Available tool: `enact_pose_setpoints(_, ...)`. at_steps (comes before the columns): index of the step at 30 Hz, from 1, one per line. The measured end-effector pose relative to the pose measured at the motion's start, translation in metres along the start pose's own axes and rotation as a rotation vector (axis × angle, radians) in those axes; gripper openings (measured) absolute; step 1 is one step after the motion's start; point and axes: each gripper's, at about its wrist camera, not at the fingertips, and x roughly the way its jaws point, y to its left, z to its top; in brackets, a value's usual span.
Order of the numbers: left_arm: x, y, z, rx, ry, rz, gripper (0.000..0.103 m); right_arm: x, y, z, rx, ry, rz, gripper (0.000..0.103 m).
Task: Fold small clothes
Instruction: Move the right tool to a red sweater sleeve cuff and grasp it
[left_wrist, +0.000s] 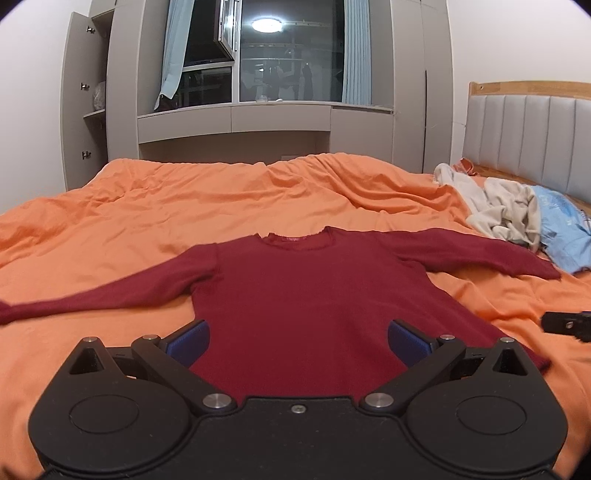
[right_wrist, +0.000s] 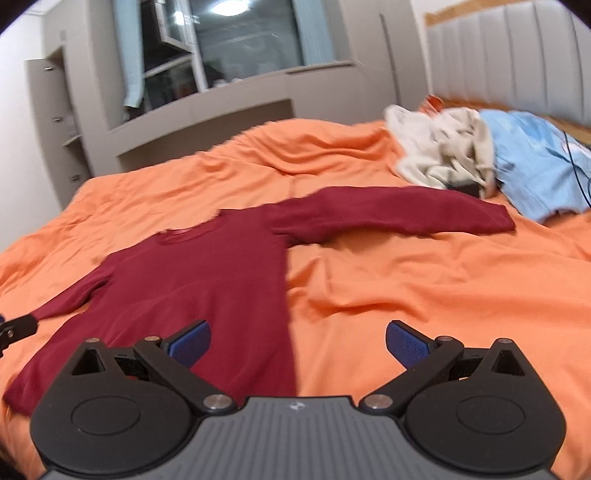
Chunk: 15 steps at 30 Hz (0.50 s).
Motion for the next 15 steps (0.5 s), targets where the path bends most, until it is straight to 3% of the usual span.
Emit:
enact_pose_setpoints(5, 0.048, 0.002, 0.023, 0.031, 0.032, 0.041, 0.102, 0.029, -0.011, 0.027, -0.030, -0.024, -0.076, 0.103)
enact_pose_setpoints(15, 0.125, 0.010, 0.043, 0.038, 0.112, 0.054, 0.103, 0.077, -0.021, 0.054, -0.057, -0.023, -0.141, 0.103)
